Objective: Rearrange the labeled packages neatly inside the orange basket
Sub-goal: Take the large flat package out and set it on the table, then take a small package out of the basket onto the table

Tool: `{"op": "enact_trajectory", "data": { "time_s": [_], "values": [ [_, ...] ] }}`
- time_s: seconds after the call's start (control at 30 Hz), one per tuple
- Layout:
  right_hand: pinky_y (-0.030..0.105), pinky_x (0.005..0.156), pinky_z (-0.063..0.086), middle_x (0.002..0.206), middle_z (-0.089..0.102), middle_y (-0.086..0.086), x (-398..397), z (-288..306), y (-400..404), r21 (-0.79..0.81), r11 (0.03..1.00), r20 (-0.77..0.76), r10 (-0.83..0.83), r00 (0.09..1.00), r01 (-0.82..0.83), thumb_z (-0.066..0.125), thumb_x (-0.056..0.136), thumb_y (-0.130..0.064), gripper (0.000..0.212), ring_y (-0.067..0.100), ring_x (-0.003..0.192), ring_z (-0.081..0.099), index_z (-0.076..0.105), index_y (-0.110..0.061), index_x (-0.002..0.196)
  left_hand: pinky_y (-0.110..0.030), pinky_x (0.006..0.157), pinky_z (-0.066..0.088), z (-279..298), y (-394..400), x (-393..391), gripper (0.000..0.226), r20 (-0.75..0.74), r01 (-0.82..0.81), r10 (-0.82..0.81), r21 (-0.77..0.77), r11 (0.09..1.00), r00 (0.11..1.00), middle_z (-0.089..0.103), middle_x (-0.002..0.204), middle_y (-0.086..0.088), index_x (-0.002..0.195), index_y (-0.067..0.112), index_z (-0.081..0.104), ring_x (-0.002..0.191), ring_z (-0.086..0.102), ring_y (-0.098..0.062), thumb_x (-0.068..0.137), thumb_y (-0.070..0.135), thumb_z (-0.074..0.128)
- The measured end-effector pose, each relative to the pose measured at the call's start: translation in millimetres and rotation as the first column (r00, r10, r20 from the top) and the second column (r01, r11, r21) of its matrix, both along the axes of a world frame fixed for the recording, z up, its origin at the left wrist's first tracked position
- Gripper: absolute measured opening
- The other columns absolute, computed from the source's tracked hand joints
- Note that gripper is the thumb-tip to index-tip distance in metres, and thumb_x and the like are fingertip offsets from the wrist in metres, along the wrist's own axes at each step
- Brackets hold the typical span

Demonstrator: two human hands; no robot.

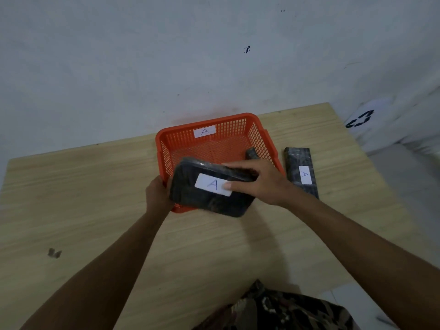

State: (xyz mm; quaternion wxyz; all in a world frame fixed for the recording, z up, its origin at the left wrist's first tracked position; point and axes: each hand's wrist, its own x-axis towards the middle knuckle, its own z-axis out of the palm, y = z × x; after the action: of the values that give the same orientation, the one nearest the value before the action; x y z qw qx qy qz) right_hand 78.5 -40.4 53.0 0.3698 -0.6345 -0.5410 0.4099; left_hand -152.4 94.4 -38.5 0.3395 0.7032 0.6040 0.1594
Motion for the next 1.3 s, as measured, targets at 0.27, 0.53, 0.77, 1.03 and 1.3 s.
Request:
{"op": "enact_trajectory", "data": {
  "time_s": [0.27,0.53,0.77,1.03,1.3],
  "values": [
    [0.024,0.094,0.046,0.125,0.062,-0.014,-4,-41,-32,-0.510,0.847,0.008,0.183,0.983,-0.154,0.079,0.076,-0.048,0.050,0.005,0.113,0.056,0.067,-0.034,0.123,-0.044,0.081,0.050,-1,3,1,0.035,0.020,-0.045,0.045,0.011,0.999,0.999,0.068,0.103,-0.030,0.105,-0.010,0.063,0.096,0.065,-0.044,0.100,0.022,0.048],
    [0.028,0.094,0.050,0.117,0.067,-0.010,-14,-94,-58,-0.460,0.875,0.173,-0.080,0.982,0.152,0.081,0.077,-0.042,0.045,0.008,0.107,0.061,0.069,-0.026,0.117,-0.045,0.086,0.047,-6,6,0,0.038,-0.018,-0.043,0.043,0.034,0.998,0.999,0.066,0.109,-0.033,0.108,-0.010,0.062,0.103,0.062,-0.047,0.099,0.024,0.050],
    [0.032,0.063,0.054,0.086,0.068,-0.010,-23,-79,-44,0.204,0.958,0.614,-0.286,0.736,0.202,0.067,0.083,-0.045,0.023,0.007,0.074,0.062,0.071,-0.023,0.087,-0.046,0.087,0.049,-9,5,1,0.037,0.009,-0.068,0.067,0.032,0.997,0.998,0.067,0.109,-0.031,0.110,-0.010,0.062,0.102,0.062,-0.045,0.099,0.023,0.048],
    [0.043,0.102,0.046,0.155,0.025,0.009,-7,-74,23,-0.208,0.913,0.732,-0.093,0.675,0.352,0.070,0.081,-0.035,0.059,0.031,0.136,0.036,0.051,-0.032,0.138,-0.038,0.080,0.046,-13,4,3,0.034,0.041,-0.098,0.097,0.026,0.995,0.994,0.069,0.105,-0.028,0.107,-0.007,0.064,0.098,0.064,-0.043,0.099,0.023,0.049],
    [0.031,0.072,0.050,0.115,0.060,0.008,5,-84,23,-0.177,0.869,0.645,-0.252,0.721,0.463,0.071,0.076,-0.021,0.018,0.026,0.097,0.061,0.066,-0.016,0.093,-0.033,0.073,0.039,-16,2,6,0.035,0.037,-0.139,0.137,0.040,0.990,0.990,0.069,0.104,-0.028,0.107,-0.007,0.064,0.096,0.064,-0.042,0.099,0.024,0.050]
  ]
}}
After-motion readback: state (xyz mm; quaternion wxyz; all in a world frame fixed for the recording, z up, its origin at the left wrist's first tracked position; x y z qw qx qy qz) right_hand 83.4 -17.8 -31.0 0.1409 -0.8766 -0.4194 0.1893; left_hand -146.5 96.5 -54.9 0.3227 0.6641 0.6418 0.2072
